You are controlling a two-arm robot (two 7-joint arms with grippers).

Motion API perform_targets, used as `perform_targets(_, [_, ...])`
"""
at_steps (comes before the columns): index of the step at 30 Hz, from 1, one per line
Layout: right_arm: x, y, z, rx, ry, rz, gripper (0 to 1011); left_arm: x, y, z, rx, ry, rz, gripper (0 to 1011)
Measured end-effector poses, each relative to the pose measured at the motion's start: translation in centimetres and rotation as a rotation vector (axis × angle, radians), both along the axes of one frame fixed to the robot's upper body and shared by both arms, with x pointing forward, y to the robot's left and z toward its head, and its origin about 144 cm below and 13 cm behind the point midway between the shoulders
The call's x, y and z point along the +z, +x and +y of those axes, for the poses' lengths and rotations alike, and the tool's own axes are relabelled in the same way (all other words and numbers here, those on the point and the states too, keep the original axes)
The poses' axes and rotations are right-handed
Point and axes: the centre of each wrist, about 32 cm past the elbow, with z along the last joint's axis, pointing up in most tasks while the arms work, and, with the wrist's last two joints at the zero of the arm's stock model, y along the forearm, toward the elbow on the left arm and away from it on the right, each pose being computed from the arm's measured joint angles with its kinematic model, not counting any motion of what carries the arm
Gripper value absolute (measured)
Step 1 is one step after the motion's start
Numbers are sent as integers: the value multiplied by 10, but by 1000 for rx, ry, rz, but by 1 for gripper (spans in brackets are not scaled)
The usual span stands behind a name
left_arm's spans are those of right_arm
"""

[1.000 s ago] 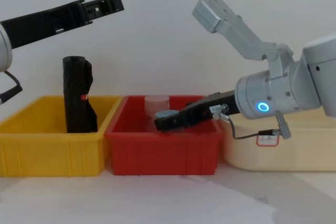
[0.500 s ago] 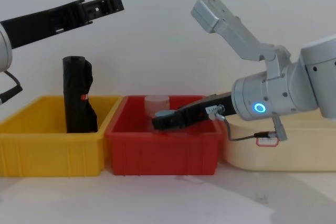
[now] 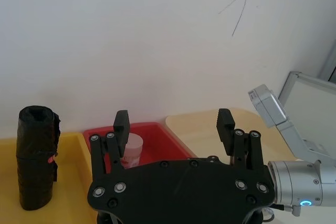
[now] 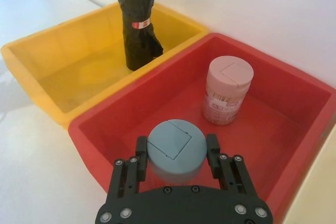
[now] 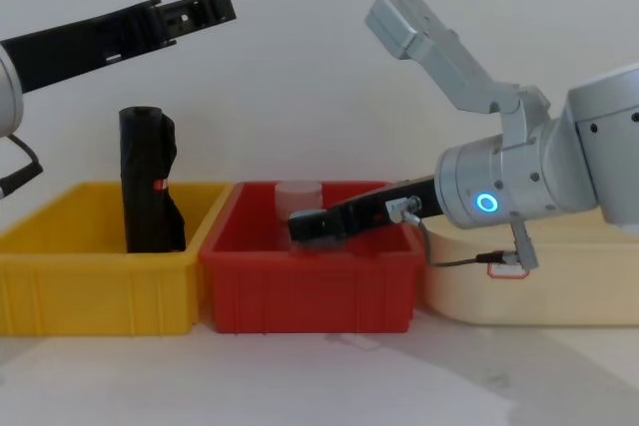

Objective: Pick up the garbage bag with the one hand and transfer it to the other hand.

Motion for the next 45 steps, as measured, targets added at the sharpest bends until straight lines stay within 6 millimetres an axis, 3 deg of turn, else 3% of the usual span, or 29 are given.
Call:
perform_targets(11, [6,1,-2,-47,49,6,650,0,0,0,0,0,0,1002])
perform_targets(20, [28,6,-13,-103,127,-39,650,0,0,0,0,0,0,1001])
perform_targets(26, [50,7,-32,-143,196,-90,650,0,0,0,0,0,0,1001])
perform_targets(35, [66,0,-59,-181,255,-136,650,0,0,0,0,0,0,1001])
perform_targets(45, [58,-9,-84,-217,229,-150,650,0,0,0,0,0,0,1001])
